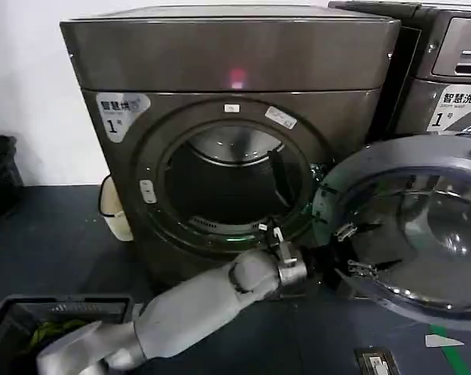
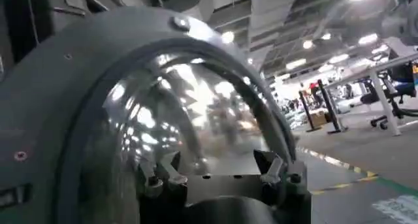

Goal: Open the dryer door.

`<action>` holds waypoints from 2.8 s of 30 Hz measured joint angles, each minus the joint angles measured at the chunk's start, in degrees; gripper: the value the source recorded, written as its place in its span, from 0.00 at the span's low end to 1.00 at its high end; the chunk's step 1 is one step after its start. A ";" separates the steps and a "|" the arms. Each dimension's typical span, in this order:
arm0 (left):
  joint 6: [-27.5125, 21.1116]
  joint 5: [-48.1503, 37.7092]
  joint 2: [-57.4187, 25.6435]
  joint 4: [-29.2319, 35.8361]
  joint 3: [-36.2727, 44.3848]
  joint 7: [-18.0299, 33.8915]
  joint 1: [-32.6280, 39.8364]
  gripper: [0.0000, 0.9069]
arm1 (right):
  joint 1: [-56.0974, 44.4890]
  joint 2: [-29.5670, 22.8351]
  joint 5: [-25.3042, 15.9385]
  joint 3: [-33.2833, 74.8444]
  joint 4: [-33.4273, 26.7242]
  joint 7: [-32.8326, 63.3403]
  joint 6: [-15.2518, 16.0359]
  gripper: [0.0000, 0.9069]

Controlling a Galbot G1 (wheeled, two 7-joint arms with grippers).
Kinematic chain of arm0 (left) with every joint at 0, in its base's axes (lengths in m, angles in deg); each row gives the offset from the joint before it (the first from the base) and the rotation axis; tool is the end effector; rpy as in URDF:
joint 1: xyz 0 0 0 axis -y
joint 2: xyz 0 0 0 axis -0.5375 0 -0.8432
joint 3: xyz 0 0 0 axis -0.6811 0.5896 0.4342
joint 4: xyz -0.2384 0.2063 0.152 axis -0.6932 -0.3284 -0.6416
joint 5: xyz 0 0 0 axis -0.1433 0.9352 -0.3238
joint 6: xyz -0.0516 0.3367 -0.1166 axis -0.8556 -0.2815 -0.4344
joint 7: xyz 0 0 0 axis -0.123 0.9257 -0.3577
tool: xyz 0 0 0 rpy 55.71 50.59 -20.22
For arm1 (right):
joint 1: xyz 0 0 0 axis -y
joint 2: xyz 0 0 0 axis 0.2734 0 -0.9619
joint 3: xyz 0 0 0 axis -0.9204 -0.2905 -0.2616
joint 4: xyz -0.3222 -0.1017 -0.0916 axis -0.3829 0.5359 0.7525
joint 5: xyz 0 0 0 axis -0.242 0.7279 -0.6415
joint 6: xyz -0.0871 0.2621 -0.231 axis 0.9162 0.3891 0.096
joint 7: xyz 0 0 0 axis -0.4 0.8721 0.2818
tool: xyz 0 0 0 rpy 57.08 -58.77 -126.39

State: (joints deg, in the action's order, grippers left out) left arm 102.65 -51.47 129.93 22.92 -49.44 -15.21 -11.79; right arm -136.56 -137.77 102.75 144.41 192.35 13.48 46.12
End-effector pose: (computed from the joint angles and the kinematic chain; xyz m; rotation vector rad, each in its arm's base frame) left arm 0.4389 -0.2168 -0.2142 1.7784 2.1341 0.0939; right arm -0.0172 -0.3906 -0.0465 1.4895 2.4471 -0.8536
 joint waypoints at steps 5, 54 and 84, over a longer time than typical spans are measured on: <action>3.64 -2.88 -2.39 2.14 0.06 -0.98 -0.03 1.00 | -0.20 0.36 1.25 0.21 -0.06 0.11 0.05 1.00; -1.99 10.02 -91.24 33.09 -15.31 -5.11 -26.45 1.00 | 8.03 2.08 -10.11 3.18 -0.36 1.84 0.02 1.00; -4.33 23.16 -94.81 19.93 -14.30 -11.63 -26.65 1.00 | 7.19 2.31 -8.93 4.43 -0.35 1.55 0.31 1.00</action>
State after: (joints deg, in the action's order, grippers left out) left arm 98.32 -28.31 35.12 42.85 -63.74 -26.84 -38.43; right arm -129.37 -135.47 93.82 148.85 191.99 15.04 46.43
